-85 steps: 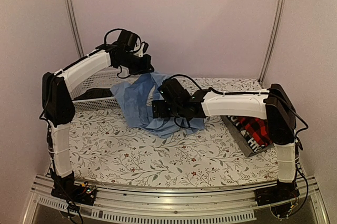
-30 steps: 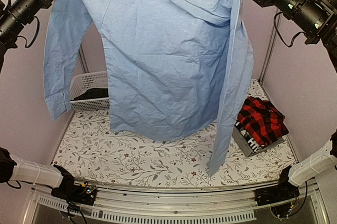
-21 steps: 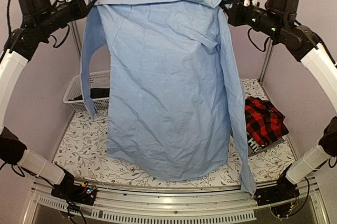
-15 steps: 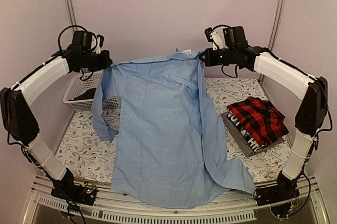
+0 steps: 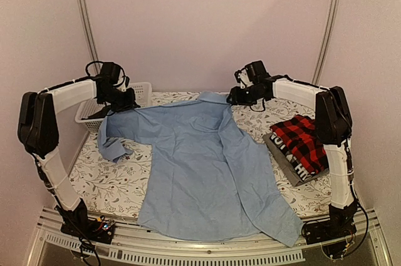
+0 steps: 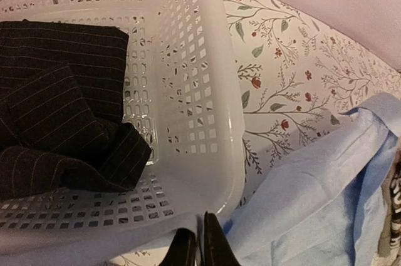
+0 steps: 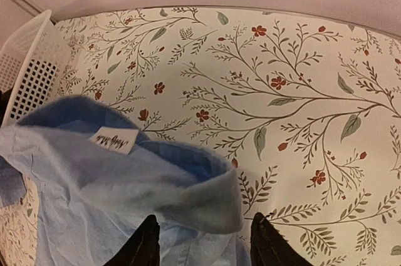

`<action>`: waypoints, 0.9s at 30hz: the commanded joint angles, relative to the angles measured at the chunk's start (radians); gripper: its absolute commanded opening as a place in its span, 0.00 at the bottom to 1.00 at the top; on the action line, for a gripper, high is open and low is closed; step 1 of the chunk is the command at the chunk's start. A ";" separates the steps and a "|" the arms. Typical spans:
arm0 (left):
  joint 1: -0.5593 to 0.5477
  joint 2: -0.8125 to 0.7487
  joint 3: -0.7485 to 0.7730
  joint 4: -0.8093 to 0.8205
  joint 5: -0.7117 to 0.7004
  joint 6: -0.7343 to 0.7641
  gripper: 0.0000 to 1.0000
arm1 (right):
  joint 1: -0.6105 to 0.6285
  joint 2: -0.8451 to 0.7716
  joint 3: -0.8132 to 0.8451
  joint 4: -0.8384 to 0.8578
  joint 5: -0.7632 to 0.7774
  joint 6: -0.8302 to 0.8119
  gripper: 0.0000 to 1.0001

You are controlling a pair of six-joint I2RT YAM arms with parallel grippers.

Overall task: Fold and stack the long sleeve shirts
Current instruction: Flatten out the crumpled shirt at the center of the board, then smooth out the flattened shirt at the center of the board.

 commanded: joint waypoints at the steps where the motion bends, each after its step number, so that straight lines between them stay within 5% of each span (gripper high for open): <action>1: 0.001 -0.035 0.020 0.002 0.009 -0.008 0.22 | 0.023 -0.070 0.017 -0.070 0.128 -0.009 0.57; 3: -0.004 -0.054 0.025 0.001 0.002 -0.009 0.44 | 0.042 -0.115 -0.007 -0.088 0.166 -0.033 0.68; 8: -0.020 -0.121 0.026 0.000 -0.008 -0.012 0.69 | 0.098 -0.239 -0.143 -0.066 0.199 -0.045 0.76; 27: -0.347 -0.257 -0.414 0.329 0.165 -0.261 0.40 | 0.176 -0.622 -0.820 0.140 0.305 0.236 0.68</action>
